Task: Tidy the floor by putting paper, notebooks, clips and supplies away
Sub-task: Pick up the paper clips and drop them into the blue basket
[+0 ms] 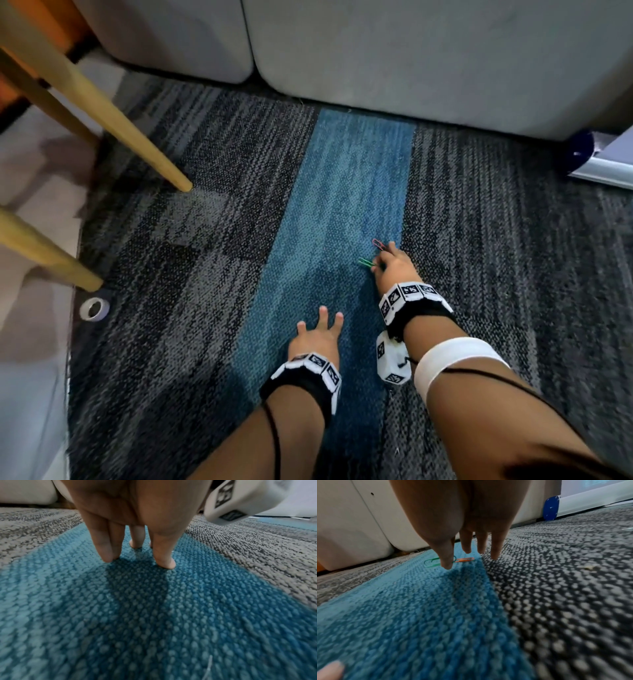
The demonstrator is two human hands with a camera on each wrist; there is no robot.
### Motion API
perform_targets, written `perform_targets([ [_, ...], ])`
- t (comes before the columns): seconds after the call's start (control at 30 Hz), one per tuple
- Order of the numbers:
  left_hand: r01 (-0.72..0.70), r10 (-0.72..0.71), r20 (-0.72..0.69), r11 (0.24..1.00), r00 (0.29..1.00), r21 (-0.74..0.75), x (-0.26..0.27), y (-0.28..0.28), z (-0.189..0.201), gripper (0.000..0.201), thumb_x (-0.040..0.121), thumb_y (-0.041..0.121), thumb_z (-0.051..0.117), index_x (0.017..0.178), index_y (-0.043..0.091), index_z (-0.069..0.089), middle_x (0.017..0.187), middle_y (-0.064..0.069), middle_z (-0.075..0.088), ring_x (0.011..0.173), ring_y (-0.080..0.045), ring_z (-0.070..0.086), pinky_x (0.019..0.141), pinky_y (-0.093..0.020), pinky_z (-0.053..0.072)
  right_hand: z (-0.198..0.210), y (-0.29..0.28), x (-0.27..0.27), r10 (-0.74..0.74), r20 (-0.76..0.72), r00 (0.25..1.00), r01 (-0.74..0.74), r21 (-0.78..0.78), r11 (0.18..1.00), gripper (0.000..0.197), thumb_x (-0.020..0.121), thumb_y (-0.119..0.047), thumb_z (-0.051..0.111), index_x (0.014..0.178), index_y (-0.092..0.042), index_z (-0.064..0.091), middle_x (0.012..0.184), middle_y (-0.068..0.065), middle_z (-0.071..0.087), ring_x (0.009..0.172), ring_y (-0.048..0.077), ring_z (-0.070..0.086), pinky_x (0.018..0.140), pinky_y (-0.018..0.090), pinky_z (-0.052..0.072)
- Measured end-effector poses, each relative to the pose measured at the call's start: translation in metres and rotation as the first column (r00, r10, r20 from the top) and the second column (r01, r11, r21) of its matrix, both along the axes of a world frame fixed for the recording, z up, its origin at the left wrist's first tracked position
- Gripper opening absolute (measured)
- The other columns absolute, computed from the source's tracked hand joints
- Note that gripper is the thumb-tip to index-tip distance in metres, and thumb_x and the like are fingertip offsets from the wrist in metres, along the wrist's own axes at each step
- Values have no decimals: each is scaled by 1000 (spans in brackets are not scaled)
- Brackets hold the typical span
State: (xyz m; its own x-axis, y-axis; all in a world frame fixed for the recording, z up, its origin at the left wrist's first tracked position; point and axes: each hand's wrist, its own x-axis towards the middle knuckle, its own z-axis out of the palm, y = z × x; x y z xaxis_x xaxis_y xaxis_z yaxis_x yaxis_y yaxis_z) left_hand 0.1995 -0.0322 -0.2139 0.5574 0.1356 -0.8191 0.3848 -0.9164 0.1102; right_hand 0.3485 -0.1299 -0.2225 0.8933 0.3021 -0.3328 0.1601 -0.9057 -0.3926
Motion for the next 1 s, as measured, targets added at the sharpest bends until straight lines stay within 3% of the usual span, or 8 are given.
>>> perform_targets([
  [0.1, -13, 13, -28, 1000, 1000, -12, 1, 1, 3, 81, 98, 9, 43, 148, 35, -15, 157, 8, -23, 145, -40, 0, 103, -48, 39, -5, 11, 5, 33, -35, 999, -35, -59, 998, 19, 94, -12, 47, 106, -5, 60, 153, 15, 26, 135, 36, 30, 111, 33, 27],
  [0.27, -28, 26, -68, 999, 997, -23, 4, 0, 7, 82, 98, 8, 44, 148, 34, -16, 156, 8, -26, 145, -39, -2, 103, -47, 39, -2, 20, 5, -43, 36, 998, 45, -64, 997, 24, 93, -11, 50, 108, -1, 66, 131, 14, 54, 116, 32, 53, 94, 32, 43],
  [0.43, -36, 32, -72, 998, 997, -53, 5, 3, 7, 82, 98, 10, 45, 149, 35, -13, 156, 9, -25, 145, -39, -2, 103, -50, 37, 2, 21, -20, 18, 58, 998, -14, -70, 997, 27, 93, -11, 49, 113, -6, 67, 117, 15, 58, 105, 33, 58, 88, 34, 46],
  [0.5, -34, 30, -69, 997, 997, -62, 4, 4, 6, 81, 98, 11, 45, 149, 35, -13, 156, 9, -24, 146, -39, -2, 104, -51, 36, 5, 18, -41, 1, 28, 1000, 0, -21, 1000, 26, 93, -15, 52, 112, -10, 68, 115, 16, 61, 104, 34, 60, 89, 35, 47],
  [0.63, -28, 26, -25, 997, 999, -75, 2, 5, 7, 80, 97, 17, 48, 150, 36, -10, 157, 9, -22, 146, -38, 0, 108, -52, 31, 22, 8, -88, -201, -28, 979, 203, 196, 960, 21, 87, -12, 61, 105, -8, 71, 106, 16, 70, 99, 29, 65, 94, 30, 48],
  [0.83, 93, -92, 16, 992, 996, -88, 3, 17, 17, 83, 93, 26, 55, 151, 28, -5, 159, -1, -18, 145, -40, 10, 114, -54, 25, 55, -14, -121, -273, -69, 960, 282, 242, 928, 12, 83, -10, 64, 94, -12, 70, 88, 8, 72, 86, 21, 67, 77, 20, 45],
  [0.9, 87, -76, 96, 990, 993, -116, 1, 28, 29, 79, 94, 32, 53, 153, 21, 2, 161, -6, -5, 145, -33, 17, 117, -47, 20, 66, -20, -127, -282, -84, 956, 295, 270, 917, 11, 83, -7, 64, 91, -10, 70, 82, 6, 69, 79, 18, 63, 67, 11, 37],
  [1.0, -179, 290, 285, 916, 914, -358, -10, 45, 41, 50, 97, 25, 48, 145, 18, 36, 148, -11, 42, 132, -24, 45, 106, -23, 33, 80, -23, -135, -279, -103, 955, 298, 305, 904, 9, 81, -7, 67, 88, -11, 70, 73, 1, 63, 72, 13, 58, 59, 9, 36],
])
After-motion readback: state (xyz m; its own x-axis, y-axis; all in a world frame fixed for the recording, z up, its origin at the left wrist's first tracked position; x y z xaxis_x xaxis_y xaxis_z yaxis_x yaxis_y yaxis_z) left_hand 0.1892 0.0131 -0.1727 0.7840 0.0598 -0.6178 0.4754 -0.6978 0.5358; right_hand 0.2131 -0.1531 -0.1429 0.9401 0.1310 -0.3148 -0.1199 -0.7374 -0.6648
